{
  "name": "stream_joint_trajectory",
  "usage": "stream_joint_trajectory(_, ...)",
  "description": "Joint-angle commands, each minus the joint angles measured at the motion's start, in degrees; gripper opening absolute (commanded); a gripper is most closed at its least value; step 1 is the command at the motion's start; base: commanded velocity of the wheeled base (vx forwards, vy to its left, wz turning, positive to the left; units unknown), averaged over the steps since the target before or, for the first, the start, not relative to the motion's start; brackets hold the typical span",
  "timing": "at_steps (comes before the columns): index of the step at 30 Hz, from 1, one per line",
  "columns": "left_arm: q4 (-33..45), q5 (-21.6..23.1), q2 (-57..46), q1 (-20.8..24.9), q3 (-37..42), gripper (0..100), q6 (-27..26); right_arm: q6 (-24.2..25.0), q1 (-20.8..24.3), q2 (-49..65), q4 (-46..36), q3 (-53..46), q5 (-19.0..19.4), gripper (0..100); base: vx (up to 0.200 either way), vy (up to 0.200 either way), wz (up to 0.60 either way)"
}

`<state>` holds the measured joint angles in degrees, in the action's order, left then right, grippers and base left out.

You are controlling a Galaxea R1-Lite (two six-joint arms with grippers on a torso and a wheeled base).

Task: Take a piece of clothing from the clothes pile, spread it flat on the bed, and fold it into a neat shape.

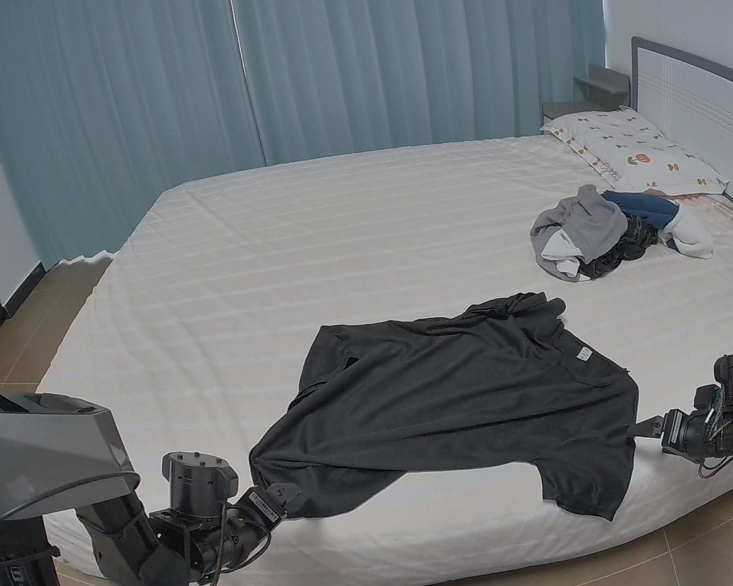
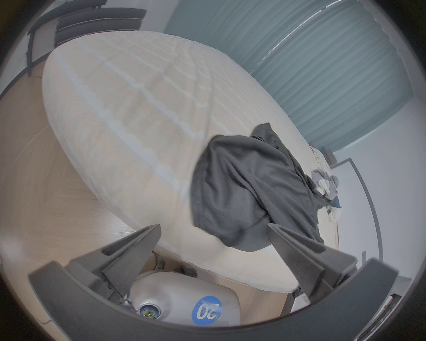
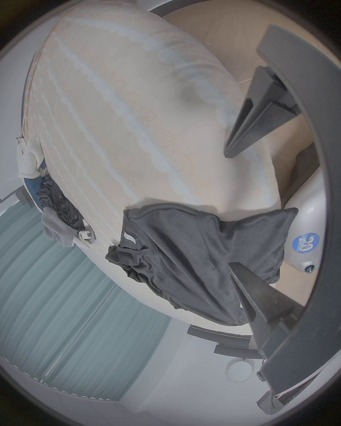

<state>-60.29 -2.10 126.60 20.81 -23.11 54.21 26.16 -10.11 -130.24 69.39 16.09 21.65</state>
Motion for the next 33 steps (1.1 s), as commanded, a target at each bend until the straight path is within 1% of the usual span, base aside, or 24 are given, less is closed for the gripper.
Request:
stream_joint_trajectory(1,-0.09,-0.89,2.34,2.31,-2.81,100,0.1,1.17,1.84,-0.19,0.04,-0.1,-0.03,100,0.0,0.0,0.0)
stream_joint_trajectory(5,-0.09,-0.98,3.48,3.27,-4.75,100,0.1,2.58,2.46,-0.19,0.04,0.17,-0.12,100,0.0,0.0,0.0)
stream_joint_trajectory(8,-0.09,-1.24,3.65,3.54,-5.19,100,0.1,2.58,2.55,-0.19,0.22,0.17,-0.12,100,0.0,0.0,0.0)
stream_joint_trajectory(9,0.09,-2.21,4.18,4.15,-5.63,100,0.02,2.67,2.9,-0.36,0.84,-0.1,-0.12,100,0.0,0.0,0.0)
stream_joint_trajectory(13,-0.09,-3.79,6.03,5.21,-6.07,100,-0.25,2.58,3.43,-0.8,1.63,-0.27,-0.47,100,0.0,0.0,0.0)
stream_joint_trajectory(17,-0.09,-5.73,6.82,5.47,-7.12,100,-0.33,2.49,4.22,-0.8,1.71,-0.89,-0.56,100,0.0,0.0,0.0)
stream_joint_trajectory(18,-0.17,-5.73,7.08,5.47,-7.3,0,-0.33,2.4,4.48,-0.8,1.8,-1.15,-0.56,100,0.0,0.0,0.0)
stream_joint_trajectory(26,-0.26,-5.99,6.82,4.68,-6.59,0,0.02,2.4,5.98,-2.65,5.93,-2.82,-0.91,100,0.0,0.0,0.0)
stream_joint_trajectory(30,-0.26,-6.78,5.41,3.62,-4.84,0,0.37,2.49,7.29,-4.84,9.1,-2.73,-2.31,100,0.0,0.0,0.0)
stream_joint_trajectory(31,-0.26,-6.78,4.45,3.27,-3.87,0,0.81,2.93,8.44,-5.72,10.5,-2.38,-3.28,100,0.0,0.0,0.0)
stream_joint_trajectory(33,-0.26,-6.78,3.74,3.1,-3.25,0,1.16,4.34,9.05,-6.34,12.09,-1.77,-4.42,100,0.0,0.0,0.0)
